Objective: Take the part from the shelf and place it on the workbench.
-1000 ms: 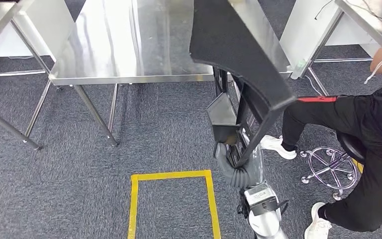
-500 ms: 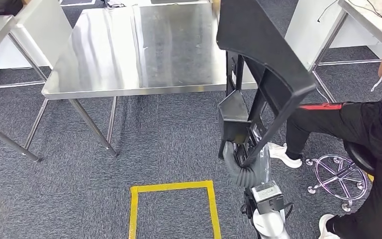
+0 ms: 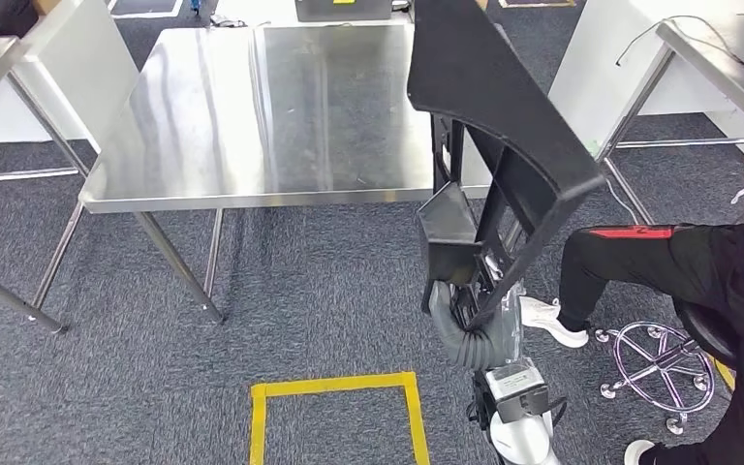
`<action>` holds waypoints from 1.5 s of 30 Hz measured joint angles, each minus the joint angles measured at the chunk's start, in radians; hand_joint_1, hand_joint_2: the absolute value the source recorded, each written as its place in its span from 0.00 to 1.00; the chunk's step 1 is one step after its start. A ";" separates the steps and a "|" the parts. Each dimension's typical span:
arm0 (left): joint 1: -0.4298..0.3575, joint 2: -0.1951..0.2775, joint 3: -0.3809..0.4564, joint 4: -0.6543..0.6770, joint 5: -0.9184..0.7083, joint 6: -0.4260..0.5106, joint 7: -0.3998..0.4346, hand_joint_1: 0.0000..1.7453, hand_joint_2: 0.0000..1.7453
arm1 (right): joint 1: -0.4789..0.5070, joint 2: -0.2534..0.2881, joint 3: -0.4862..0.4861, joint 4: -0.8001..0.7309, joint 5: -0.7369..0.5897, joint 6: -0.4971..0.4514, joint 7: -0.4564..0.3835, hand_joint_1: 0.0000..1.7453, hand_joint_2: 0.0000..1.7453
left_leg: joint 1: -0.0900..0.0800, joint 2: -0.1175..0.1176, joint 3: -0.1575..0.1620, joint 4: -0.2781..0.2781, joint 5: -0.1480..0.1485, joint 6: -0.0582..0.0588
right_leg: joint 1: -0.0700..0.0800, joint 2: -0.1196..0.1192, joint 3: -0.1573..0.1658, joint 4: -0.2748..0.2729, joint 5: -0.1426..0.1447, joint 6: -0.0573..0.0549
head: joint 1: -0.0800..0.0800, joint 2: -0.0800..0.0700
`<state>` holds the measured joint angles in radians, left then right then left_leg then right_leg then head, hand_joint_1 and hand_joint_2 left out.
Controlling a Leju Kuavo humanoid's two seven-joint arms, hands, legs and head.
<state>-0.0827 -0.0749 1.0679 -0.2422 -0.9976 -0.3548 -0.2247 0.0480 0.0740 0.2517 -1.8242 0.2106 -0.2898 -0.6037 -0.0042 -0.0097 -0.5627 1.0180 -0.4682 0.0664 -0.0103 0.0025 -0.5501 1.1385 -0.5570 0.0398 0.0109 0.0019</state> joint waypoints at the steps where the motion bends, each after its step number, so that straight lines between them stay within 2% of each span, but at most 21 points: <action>1: 0.000 0.000 0.001 0.000 0.002 0.001 0.000 0.00 1.00 | 0.002 0.000 0.000 0.000 -0.002 0.001 -0.004 1.00 1.00 | -0.001 -0.001 0.003 0.000 -0.003 0.003 | 0.000 0.000 -0.037 0.058 -0.025 -0.002 | 0.000 0.000; 3: 0.001 0.000 0.005 0.000 0.003 0.001 -0.001 0.00 1.00 | 0.010 0.000 0.000 0.001 -0.004 0.001 -0.008 1.00 1.00 | -0.002 -0.003 0.006 0.001 -0.011 0.005 | 0.000 0.000 -0.111 0.151 -0.059 -0.003 | 0.001 0.000; 4: 0.003 0.000 0.007 0.000 0.004 0.001 -0.002 0.00 1.00 | 0.014 0.000 0.000 0.002 -0.005 0.001 -0.009 1.00 1.00 | -0.003 -0.005 0.009 0.001 -0.016 0.004 | 0.000 0.000 -0.130 0.157 -0.054 0.000 | 0.001 0.000; 7: 0.008 -0.003 0.011 0.000 0.004 0.001 -0.014 0.00 1.00 | 0.024 0.000 0.000 0.002 -0.005 0.001 -0.012 1.00 1.00 | -0.005 -0.010 0.031 0.001 -0.035 -0.001 | 0.001 -0.001 -0.095 0.002 0.051 0.021 | 0.001 0.000; 8: 0.009 -0.003 0.012 0.000 0.004 0.001 -0.019 0.00 1.00 | 0.027 0.000 0.000 0.002 -0.004 0.000 -0.013 1.00 1.00 | -0.006 -0.012 0.039 0.002 -0.043 -0.005 | 0.002 -0.002 -0.077 -0.056 0.076 0.020 | 0.000 0.000; 11: 0.012 -0.003 0.014 0.002 0.003 0.001 -0.027 0.00 1.00 | 0.039 0.002 -0.004 -0.002 -0.002 -0.002 -0.017 1.00 1.00 | -0.007 -0.011 0.054 0.009 -0.056 -0.020 | 0.009 -0.005 -0.050 -0.115 0.086 -0.017 | 0.001 0.000; 14: 0.013 -0.003 0.014 0.002 -0.002 0.000 -0.029 0.00 1.00 | 0.045 0.009 -0.012 -0.014 0.003 -0.005 -0.019 1.00 1.00 | -0.004 -0.007 0.039 0.064 -0.066 -0.034 | -0.004 -0.002 -0.016 -0.126 0.093 -0.041 | -0.001 0.000; 18: 0.011 -0.003 0.012 0.003 -0.013 -0.002 -0.026 0.00 1.00 | 0.048 0.015 -0.021 -0.023 0.012 -0.008 -0.019 1.00 1.00 | 0.015 0.001 -0.106 0.269 -0.140 -0.061 | -0.007 -0.002 0.011 -0.128 0.068 -0.056 | -0.004 0.000; 20: 0.012 0.000 0.012 0.003 -0.016 -0.002 -0.025 0.00 1.00 | 0.053 0.016 -0.025 -0.023 0.015 -0.008 -0.019 1.00 1.00 | 0.023 0.004 -0.140 0.269 -0.119 -0.070 | -0.010 0.000 0.028 -0.128 0.053 -0.051 | -0.004 0.000; 23: 0.013 0.004 0.012 0.003 -0.017 -0.002 -0.024 0.00 1.00 | 0.054 0.016 -0.028 -0.023 0.016 -0.007 -0.019 1.00 1.00 | 0.030 0.010 -0.093 0.093 -0.004 -0.073 | -0.017 0.001 0.062 -0.128 0.024 -0.033 | -0.005 0.000; 25: 0.012 0.005 0.012 0.004 -0.017 -0.002 -0.023 0.00 1.00 | 0.053 0.016 -0.030 -0.025 0.016 -0.007 -0.019 1.00 1.00 | 0.025 0.012 -0.071 0.031 0.009 -0.068 | -0.015 0.000 0.071 -0.136 0.010 -0.017 | -0.006 0.000; 28: 0.014 0.006 0.012 0.004 -0.018 -0.002 -0.023 0.00 1.00 | 0.053 0.018 -0.031 -0.030 0.016 -0.006 -0.019 1.00 1.00 | 0.017 0.006 -0.041 0.010 0.001 -0.041 | -0.011 0.000 0.092 -0.120 0.016 0.009 | -0.005 0.000; 30: 0.014 0.007 0.012 0.004 -0.018 -0.001 -0.023 0.00 1.00 | 0.051 0.018 -0.033 -0.032 0.016 -0.006 -0.021 1.00 1.00 | 0.016 0.004 -0.004 -0.002 -0.002 -0.020 | -0.012 0.000 0.054 -0.033 0.009 0.010 | -0.004 0.000; 33: 0.012 0.008 0.012 0.004 -0.018 0.001 -0.025 0.00 1.00 | 0.054 0.017 -0.035 -0.033 0.017 -0.006 -0.022 1.00 1.00 | 0.014 0.000 0.032 -0.018 -0.022 -0.007 | -0.010 0.000 -0.093 0.151 -0.053 0.003 | 0.000 0.000; 35: 0.013 0.008 0.012 0.004 -0.019 0.001 -0.025 0.00 1.00 | 0.059 0.016 -0.038 -0.033 0.016 -0.006 -0.022 1.00 1.00 | 0.012 -0.007 0.061 -0.025 -0.042 -0.009 | -0.010 0.000 -0.152 0.163 -0.092 0.006 | 0.001 0.000; 36: 0.014 0.008 0.012 0.004 -0.019 0.001 -0.026 0.00 1.00 | 0.061 0.015 -0.040 -0.033 0.016 -0.006 -0.022 1.00 1.00 | 0.011 -0.010 0.078 -0.026 -0.055 -0.010 | -0.009 0.000 -0.160 0.122 -0.083 0.011 | 0.001 0.000; 37: 0.015 0.008 0.012 0.004 -0.019 0.001 -0.026 0.00 1.00 | 0.062 0.015 -0.042 -0.033 0.016 -0.006 -0.023 1.00 1.00 | 0.010 -0.012 0.091 -0.027 -0.069 -0.012 | -0.009 -0.001 -0.159 0.064 -0.046 0.018 | 0.001 0.000; 38: 0.016 0.007 0.012 0.005 -0.020 0.001 -0.027 0.00 1.00 | 0.064 0.014 -0.043 -0.033 0.015 -0.006 -0.024 1.00 1.00 | 0.008 -0.012 0.106 -0.026 -0.084 -0.014 | -0.007 -0.003 -0.158 -0.004 0.013 0.025 | 0.001 0.000; 40: 0.016 0.006 0.012 0.006 -0.020 0.001 -0.027 0.00 1.00 | 0.070 0.012 -0.044 -0.032 0.014 -0.006 -0.025 1.00 1.00 | 0.006 -0.013 0.131 -0.033 -0.117 -0.023 | 0.002 -0.009 -0.147 -0.095 0.115 0.023 | 0.001 0.000; 43: 0.013 0.003 0.012 0.007 -0.021 0.001 -0.027 0.00 1.00 | 0.073 0.012 -0.045 -0.035 0.012 -0.006 -0.029 1.00 1.00 | 0.008 -0.008 0.169 -0.011 -0.122 -0.037 | 0.005 -0.006 -0.105 -0.125 0.146 -0.015 | -0.001 0.000; 45: 0.006 0.001 0.012 0.007 -0.021 0.000 -0.028 0.00 1.00 | 0.073 0.013 -0.047 -0.036 0.010 -0.006 -0.031 1.00 1.00 | 0.014 -0.005 0.132 0.085 -0.098 -0.040 | 0.000 -0.006 -0.069 -0.128 0.147 -0.044 | -0.002 0.000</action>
<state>-0.0764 -0.0741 1.0797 -0.2351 -1.0182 -0.3547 -0.2526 0.1214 0.0869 0.2048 -1.8606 0.2209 -0.2963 -0.6345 0.0101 -0.0144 -0.4302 1.1031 -0.5661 0.0262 -0.0099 -0.0037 -0.6191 1.0102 -0.4103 -0.0045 0.0093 0.0019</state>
